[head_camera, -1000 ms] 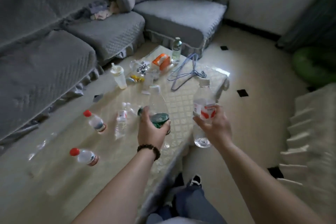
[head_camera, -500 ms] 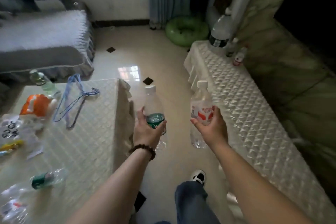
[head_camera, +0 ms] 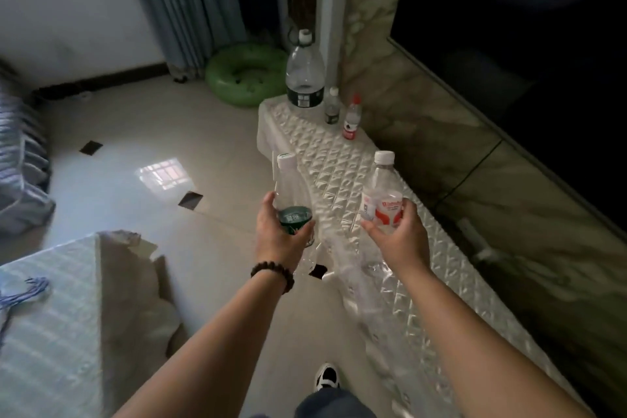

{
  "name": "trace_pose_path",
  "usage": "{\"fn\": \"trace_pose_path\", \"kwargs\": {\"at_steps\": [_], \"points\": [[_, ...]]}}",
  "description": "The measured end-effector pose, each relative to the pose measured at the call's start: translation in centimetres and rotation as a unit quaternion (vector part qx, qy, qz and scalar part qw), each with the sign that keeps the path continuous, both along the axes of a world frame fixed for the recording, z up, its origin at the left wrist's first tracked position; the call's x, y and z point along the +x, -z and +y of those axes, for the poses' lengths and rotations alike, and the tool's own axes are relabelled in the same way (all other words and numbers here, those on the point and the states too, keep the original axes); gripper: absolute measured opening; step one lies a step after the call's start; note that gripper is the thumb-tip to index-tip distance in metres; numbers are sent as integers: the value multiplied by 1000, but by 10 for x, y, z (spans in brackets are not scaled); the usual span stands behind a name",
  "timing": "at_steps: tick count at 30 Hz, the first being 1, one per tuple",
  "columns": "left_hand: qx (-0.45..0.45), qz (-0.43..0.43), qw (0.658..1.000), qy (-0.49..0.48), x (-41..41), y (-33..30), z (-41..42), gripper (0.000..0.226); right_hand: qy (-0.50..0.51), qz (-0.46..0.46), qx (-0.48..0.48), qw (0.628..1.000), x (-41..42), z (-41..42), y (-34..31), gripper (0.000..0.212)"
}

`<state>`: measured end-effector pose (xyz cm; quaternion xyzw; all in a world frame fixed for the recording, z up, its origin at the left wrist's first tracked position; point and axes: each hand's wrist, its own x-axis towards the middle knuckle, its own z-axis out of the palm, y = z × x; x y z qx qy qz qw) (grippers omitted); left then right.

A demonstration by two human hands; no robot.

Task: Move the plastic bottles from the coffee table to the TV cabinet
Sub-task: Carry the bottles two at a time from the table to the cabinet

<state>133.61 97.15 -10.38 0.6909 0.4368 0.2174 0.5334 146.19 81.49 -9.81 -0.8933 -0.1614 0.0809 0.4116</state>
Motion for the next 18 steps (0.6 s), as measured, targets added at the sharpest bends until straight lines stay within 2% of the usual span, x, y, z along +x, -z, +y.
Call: {"fn": "trace_pose_path", "kwargs": {"at_steps": [9, 18], "points": [[4, 44, 998, 33, 100, 23, 66, 92, 46, 46, 1, 998, 93, 48, 18, 71], [7, 76, 992, 97, 210, 56, 188, 90, 102, 64, -22, 992, 178, 159, 53, 77]]}}
